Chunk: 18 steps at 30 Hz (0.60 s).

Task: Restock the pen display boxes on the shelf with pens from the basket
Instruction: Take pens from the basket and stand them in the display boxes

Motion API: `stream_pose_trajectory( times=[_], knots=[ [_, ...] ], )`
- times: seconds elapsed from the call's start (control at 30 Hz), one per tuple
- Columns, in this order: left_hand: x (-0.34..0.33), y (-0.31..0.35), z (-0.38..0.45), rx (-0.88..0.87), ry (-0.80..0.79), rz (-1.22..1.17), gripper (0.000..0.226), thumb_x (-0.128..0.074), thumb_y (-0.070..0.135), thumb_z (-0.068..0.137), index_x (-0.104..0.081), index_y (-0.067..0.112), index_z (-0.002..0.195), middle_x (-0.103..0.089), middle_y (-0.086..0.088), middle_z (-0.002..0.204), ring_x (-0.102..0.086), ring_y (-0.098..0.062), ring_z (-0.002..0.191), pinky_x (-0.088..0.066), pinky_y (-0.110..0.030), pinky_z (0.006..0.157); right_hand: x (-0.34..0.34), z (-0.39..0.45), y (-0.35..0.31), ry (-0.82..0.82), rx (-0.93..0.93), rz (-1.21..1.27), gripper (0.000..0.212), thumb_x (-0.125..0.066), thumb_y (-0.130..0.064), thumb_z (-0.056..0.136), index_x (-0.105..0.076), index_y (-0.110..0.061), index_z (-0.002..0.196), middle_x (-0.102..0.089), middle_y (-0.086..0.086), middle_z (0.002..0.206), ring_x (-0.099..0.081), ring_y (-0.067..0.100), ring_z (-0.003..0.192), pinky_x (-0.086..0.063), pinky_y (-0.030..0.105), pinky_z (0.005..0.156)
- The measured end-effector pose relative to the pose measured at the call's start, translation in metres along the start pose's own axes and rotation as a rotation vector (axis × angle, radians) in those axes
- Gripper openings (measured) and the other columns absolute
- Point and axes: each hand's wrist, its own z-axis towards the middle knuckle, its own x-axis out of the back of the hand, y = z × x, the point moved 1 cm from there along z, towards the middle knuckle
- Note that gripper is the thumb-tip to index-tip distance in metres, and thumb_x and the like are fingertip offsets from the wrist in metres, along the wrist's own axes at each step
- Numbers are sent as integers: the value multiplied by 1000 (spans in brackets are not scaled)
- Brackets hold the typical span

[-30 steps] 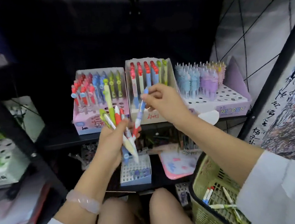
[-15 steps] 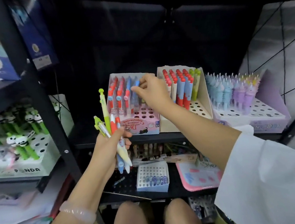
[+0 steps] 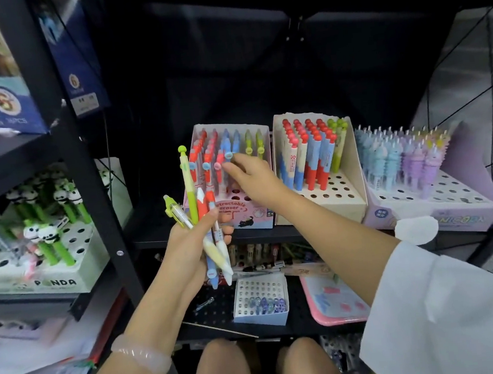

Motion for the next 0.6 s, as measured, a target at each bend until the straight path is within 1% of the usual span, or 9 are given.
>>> stream_pose_trajectory(
  times=[0.03, 0.1, 0.17, 0.23, 0.33, 0.43, 0.5, 0.57, 0.6],
  knots=[
    [0, 0, 0, -2, 4, 4, 10, -55, 10, 91, -62, 3, 88, -70, -3, 65, -66, -11, 56, -54, -21, 53, 1, -1, 2, -17, -12, 15, 30, -43, -16, 99, -49, -25, 71, -50, -10, 66, -46, -3, 54, -38, 10, 53],
    [1, 1, 0, -3, 10, 1, 10, -55, 10, 91, -61, 3, 89, -69, -2, 65, -66, -11, 56, -53, -21, 53, 1, -3, 6, -30, -43, -4, 17, -45, -13, 98, -61, -13, 93, -60, -5, 84, -52, 1, 72, -44, 14, 66],
    [2, 0, 1, -1, 8, 6, 10, -55, 11, 91, -61, 3, 91, -70, -1, 65, -66, -11, 57, -53, -21, 53, 0, -1, 6, 29, -37, -80, 20, -50, -13, 95, -61, -3, 108, -65, 3, 100, -54, 7, 87, -43, 18, 79],
    [2, -2, 2, 10, 1, 16, 10, -55, 12, 91, -61, 3, 89, -70, -1, 65, -66, -10, 57, -53, -21, 54, -3, 1, 2, 52, -20, -132, 21, -50, -13, 95, -62, -1, 108, -67, 10, 101, -58, 13, 87, -46, 24, 81],
    [2, -5, 2, 21, 1, 32, 12, -56, 12, 91, -62, 3, 86, -71, -2, 66, -66, -10, 58, -53, -22, 54, -9, 5, 2, -69, -49, -383, 23, -44, -8, 96, -62, 1, 109, -66, 16, 105, -62, 26, 94, -48, 32, 81],
    [3, -5, 2, 17, 3, 40, 11, -57, 13, 90, -64, 5, 86, -72, -2, 69, -67, -11, 61, -54, -22, 55, -11, 4, 5, -98, -97, -429, 27, -43, -8, 96, -65, 2, 108, -66, 18, 107, -61, 30, 99, -48, 37, 87],
    [4, -4, 1, 9, 11, 40, 10, -58, 12, 89, -65, 6, 85, -72, -2, 69, -68, -11, 61, -53, -21, 55, -9, 0, 3, -30, -68, -427, 27, -43, -8, 96, -65, 0, 108, -66, 16, 107, -60, 27, 99, -46, 32, 87],
    [3, -3, 1, 8, 26, 40, 10, -59, 12, 88, -65, 7, 83, -72, -1, 67, -68, -10, 61, -54, -21, 55, -3, -6, -4, 87, 9, -350, 24, -46, -10, 96, -67, -1, 103, -66, 12, 103, -58, 18, 91, -38, 15, 79],
    [2, -3, 1, 12, 29, 37, 8, -60, 13, 87, -65, 8, 84, -72, -1, 66, -69, -10, 61, -54, -21, 55, 0, -12, -9, 119, 38, -261, 22, -49, -12, 95, -68, -3, 100, -66, 10, 98, -55, 13, 84, -34, 10, 72]
  ],
)
